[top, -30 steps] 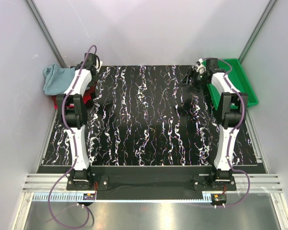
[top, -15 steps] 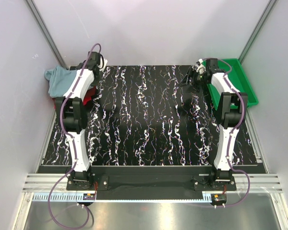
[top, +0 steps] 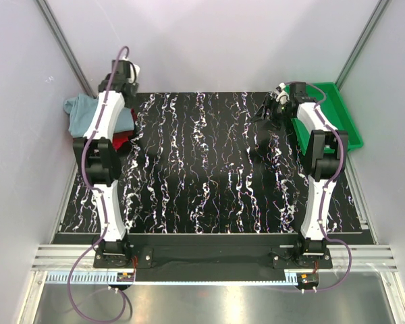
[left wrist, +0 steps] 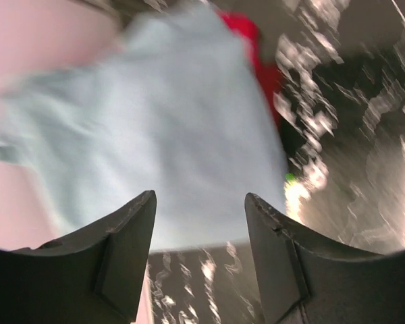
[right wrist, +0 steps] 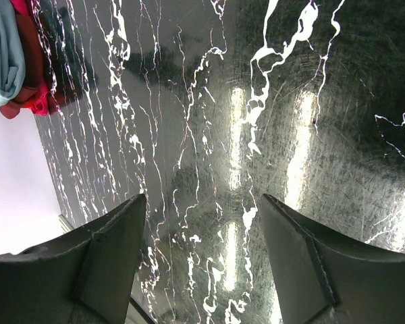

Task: Fold and stack the t-shirts
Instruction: Neatly place the folded tshirt to the corner

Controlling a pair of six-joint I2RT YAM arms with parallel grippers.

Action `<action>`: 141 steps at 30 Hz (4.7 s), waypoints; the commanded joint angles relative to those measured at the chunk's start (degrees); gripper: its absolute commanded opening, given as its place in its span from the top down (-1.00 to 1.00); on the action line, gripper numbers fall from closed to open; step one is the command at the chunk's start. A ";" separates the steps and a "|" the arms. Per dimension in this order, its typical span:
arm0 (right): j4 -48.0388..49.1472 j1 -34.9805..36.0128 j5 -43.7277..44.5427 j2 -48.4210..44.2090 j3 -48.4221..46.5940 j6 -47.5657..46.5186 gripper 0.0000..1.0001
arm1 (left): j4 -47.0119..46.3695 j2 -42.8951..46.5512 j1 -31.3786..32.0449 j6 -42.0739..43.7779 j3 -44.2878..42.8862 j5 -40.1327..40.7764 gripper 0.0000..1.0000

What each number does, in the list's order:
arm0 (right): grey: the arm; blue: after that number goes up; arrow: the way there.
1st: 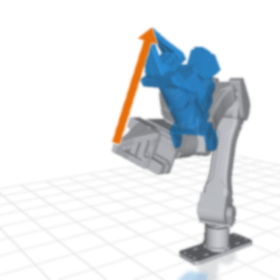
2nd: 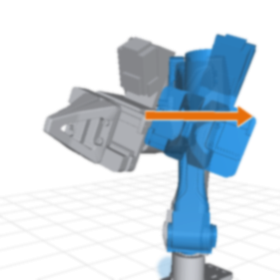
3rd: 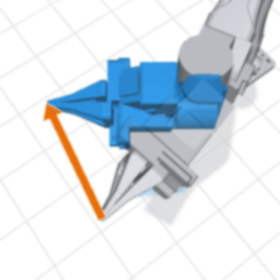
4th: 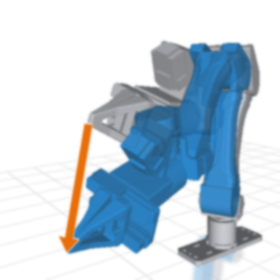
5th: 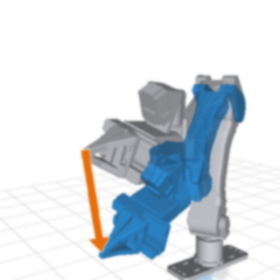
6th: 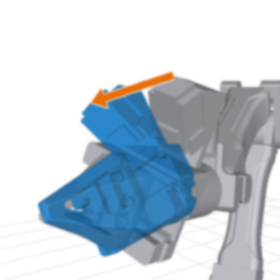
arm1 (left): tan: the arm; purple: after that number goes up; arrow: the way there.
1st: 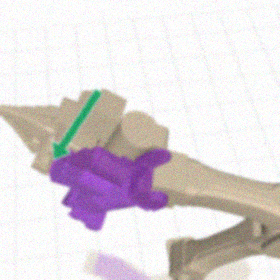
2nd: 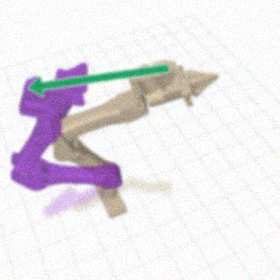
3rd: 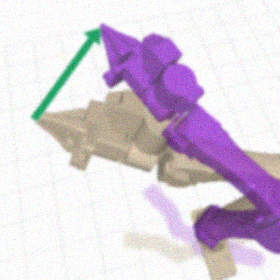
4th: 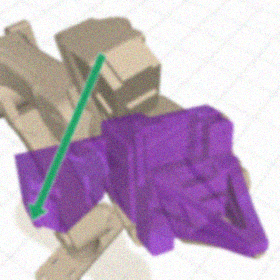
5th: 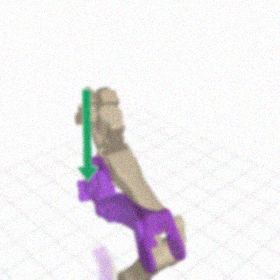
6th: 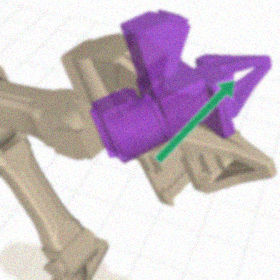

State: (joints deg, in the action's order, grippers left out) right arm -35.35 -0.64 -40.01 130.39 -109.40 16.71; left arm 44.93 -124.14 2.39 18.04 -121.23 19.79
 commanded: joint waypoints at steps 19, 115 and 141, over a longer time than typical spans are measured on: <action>0.29 0.38 0.63 -4.09 2.35 -1.86 -0.52 | -7.75 -12.36 -12.41 1.92 -9.82 6.05 -0.21; -0.86 5.04 2.83 -8.22 4.55 -3.88 -0.54 | -17.77 -14.64 -11.44 2.52 -15.61 15.63 -0.19; -1.82 6.18 5.47 -10.85 7.80 -5.54 -0.56 | -8.19 -13.24 -16.72 -6.96 -20.27 0.09 -0.07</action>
State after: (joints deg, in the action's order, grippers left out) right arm -36.47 4.71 -36.05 124.09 -101.91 12.71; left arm 36.42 -140.00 -14.33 14.31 -137.53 24.88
